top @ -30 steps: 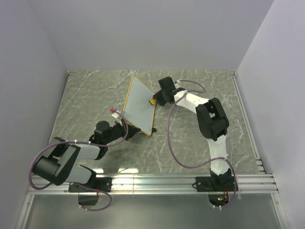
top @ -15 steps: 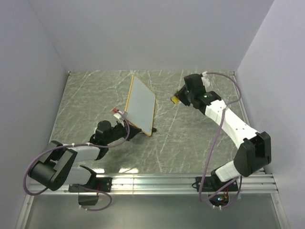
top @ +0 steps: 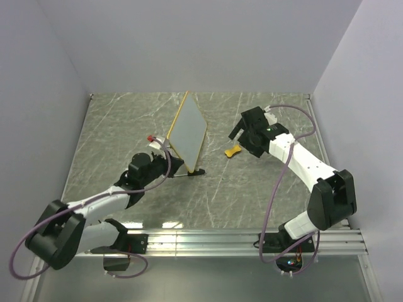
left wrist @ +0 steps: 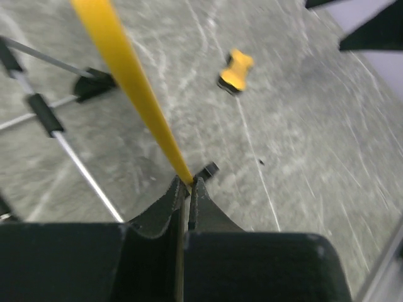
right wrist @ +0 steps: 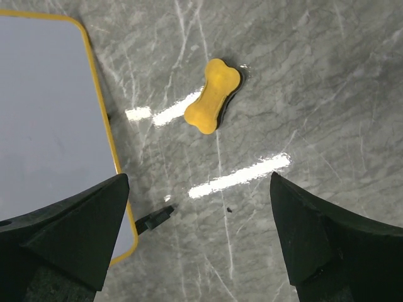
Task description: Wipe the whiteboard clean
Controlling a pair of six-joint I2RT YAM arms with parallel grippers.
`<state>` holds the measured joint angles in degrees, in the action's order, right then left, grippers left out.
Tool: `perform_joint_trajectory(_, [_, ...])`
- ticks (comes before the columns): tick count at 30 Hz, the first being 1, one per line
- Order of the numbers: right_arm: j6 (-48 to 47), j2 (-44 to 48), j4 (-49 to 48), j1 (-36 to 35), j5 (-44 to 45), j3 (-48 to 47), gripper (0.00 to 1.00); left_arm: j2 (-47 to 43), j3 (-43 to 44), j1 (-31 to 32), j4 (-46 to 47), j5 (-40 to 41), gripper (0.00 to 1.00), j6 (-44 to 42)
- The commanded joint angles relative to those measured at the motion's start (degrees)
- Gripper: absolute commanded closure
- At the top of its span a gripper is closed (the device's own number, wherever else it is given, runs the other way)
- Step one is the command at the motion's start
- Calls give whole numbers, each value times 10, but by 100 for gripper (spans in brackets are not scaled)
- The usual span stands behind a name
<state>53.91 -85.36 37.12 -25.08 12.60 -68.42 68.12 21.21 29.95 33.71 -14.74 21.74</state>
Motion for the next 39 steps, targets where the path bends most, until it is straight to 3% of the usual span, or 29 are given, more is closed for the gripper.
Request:
perform_joint_trajectory(1, [-13, -1, 7, 2, -5, -39, 0, -65, 15, 23, -10, 162, 100, 0])
perform_joint_trajectory(9, [-68, -3, 21, 5, -42, -58, 0, -155, 58, 34, -103, 243, 100, 6])
perform_joint_trajectory(15, [-83, 52, -28, 11, -73, 18, 0, -198, 99, 51, -152, 312, 100, 43])
perform_joint_trajectory(23, [-38, 67, -90, 10, -117, 83, 1, -178, 124, 152, -253, 344, 100, 81])
perform_joint_trajectory(31, [-28, 37, -94, 10, -124, 29, 1, -170, 66, 284, -283, 403, 100, 182])
perform_joint_trajectory(39, [0, 11, -118, 2, -161, 27, 2, -65, 23, 309, -185, 359, 100, 215])
